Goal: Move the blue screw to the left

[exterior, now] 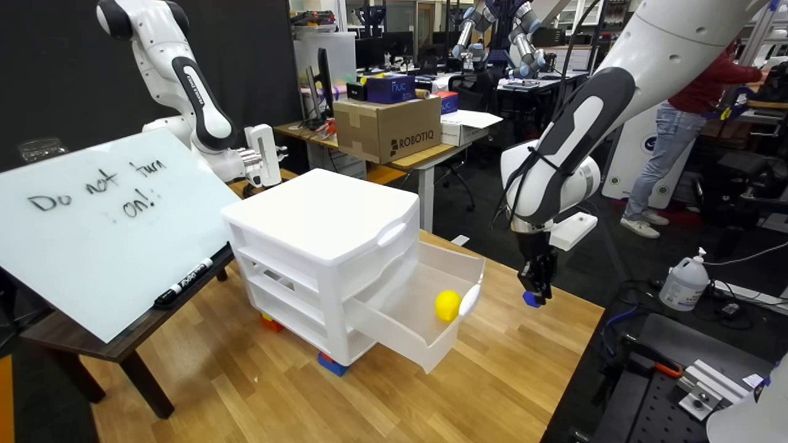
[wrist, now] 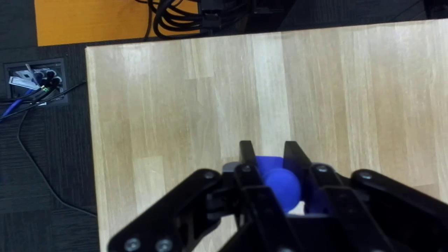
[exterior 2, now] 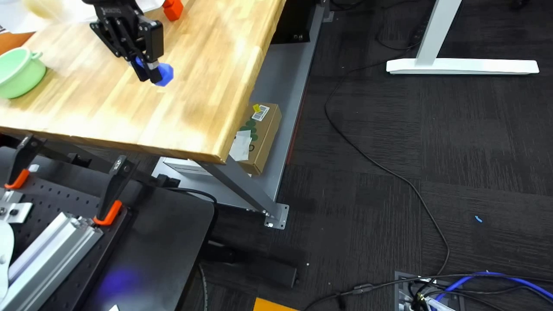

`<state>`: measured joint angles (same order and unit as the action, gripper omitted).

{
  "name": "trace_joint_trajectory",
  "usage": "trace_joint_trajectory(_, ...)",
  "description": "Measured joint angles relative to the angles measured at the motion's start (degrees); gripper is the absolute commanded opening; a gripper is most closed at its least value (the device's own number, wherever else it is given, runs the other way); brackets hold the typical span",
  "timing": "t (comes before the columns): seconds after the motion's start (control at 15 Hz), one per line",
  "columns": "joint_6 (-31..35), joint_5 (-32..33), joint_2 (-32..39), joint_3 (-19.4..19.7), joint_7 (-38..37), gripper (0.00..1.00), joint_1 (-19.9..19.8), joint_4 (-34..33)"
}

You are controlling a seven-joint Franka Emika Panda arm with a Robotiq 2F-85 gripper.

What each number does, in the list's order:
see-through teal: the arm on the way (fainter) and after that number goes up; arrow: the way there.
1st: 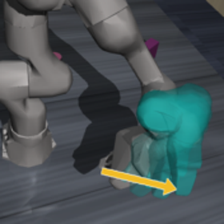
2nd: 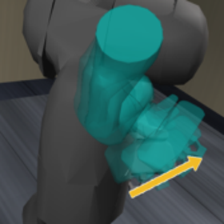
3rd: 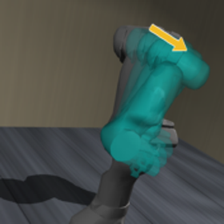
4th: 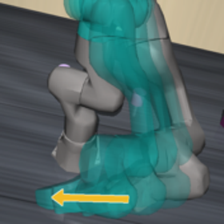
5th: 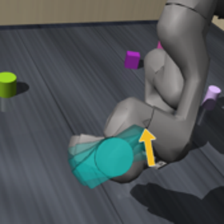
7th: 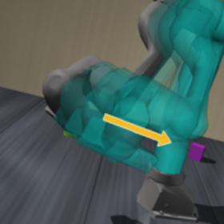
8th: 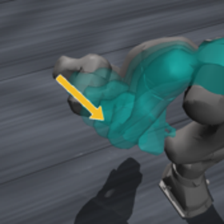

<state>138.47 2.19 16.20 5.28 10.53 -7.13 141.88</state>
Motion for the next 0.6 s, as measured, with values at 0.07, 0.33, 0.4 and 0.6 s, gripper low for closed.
trace_joint_trajectory(0.07, 0.3, 0.0, 0.1, -0.5, -0.6, 0.07, 0.6, 0.5)
trace_joint_trajectory(0.33, 0.9, 0.8, 1.0, -2.1, -3.6, 0.07, 3.9, 1.6)
trace_joint_trajectory(0.4, 1.0, 1.2, 1.2, -2.2, -4.5, 0.07, 4.7, 1.8)
trace_joint_trajectory(0.6, 1.2, 2.5, 1.2, -2.4, -6.2, 0.07, 6.5, 2.5)
